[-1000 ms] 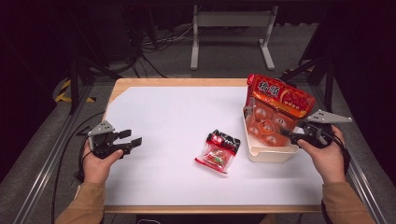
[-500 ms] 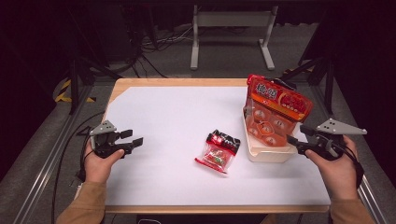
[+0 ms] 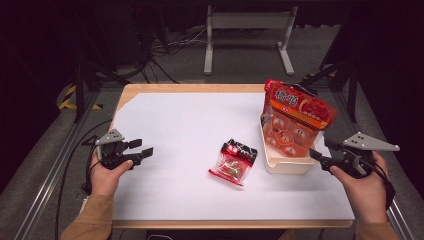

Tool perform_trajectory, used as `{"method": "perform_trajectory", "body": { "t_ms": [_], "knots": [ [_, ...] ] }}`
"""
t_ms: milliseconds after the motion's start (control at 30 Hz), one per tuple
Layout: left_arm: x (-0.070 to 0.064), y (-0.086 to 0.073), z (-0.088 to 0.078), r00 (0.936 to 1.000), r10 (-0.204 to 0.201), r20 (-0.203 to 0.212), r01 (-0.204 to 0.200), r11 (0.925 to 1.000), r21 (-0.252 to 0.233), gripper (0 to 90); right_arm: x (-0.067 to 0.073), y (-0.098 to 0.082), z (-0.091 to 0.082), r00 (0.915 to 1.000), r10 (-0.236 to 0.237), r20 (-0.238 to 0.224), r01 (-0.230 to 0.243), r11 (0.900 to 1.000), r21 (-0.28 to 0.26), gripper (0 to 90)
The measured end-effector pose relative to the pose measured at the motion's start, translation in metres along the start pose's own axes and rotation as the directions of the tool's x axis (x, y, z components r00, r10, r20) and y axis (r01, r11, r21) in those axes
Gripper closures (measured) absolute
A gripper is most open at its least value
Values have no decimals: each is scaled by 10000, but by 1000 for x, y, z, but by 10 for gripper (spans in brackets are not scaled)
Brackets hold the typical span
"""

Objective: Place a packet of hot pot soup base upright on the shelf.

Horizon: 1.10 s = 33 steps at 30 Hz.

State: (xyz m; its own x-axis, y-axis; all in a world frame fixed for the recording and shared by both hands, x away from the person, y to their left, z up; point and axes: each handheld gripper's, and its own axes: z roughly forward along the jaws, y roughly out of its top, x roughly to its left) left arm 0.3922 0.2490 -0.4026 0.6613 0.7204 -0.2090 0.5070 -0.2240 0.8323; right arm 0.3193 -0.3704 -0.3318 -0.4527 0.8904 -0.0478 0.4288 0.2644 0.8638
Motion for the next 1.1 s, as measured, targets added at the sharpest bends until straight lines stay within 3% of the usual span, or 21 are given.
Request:
{"method": "perform_trajectory", "body": {
  "t_ms": [200,300,333,500,733,900,1033,1100],
  "knots": [
    [0,0,0,10000,-41,27,41,10000,-6,370,3,0,-4,9997,29,-226,-32,9999,-123,365],
    [0,0,1,10000,-24,32,24,10000,-22,370,8,2,-5,9969,28,-783,-49,9996,-273,365],
    [-1,0,1,10000,-24,30,24,10000,-6,369,13,2,-4,9919,-93,-1267,42,9991,-411,364],
    [-1,1,2,9999,-35,104,35,10000,-5,355,28,3,4,9719,-478,-2303,331,9972,-673,365],
    [-8,7,10,9995,205,256,-208,9997,121,324,41,5,16,9466,-837,-3114,529,9930,-1060,367],
    [-15,15,17,9982,244,543,-250,9996,90,319,52,8,25,9225,-1269,-3646,824,9874,-1353,367],
    [-21,19,23,9970,486,598,-499,9985,206,310,64,9,31,8971,-1535,-4143,990,9837,-1501,370],
    [-24,20,26,9961,549,692,-565,9982,210,306,68,8,34,8909,-1630,-4240,1084,9827,-1501,368]
  ]
}}
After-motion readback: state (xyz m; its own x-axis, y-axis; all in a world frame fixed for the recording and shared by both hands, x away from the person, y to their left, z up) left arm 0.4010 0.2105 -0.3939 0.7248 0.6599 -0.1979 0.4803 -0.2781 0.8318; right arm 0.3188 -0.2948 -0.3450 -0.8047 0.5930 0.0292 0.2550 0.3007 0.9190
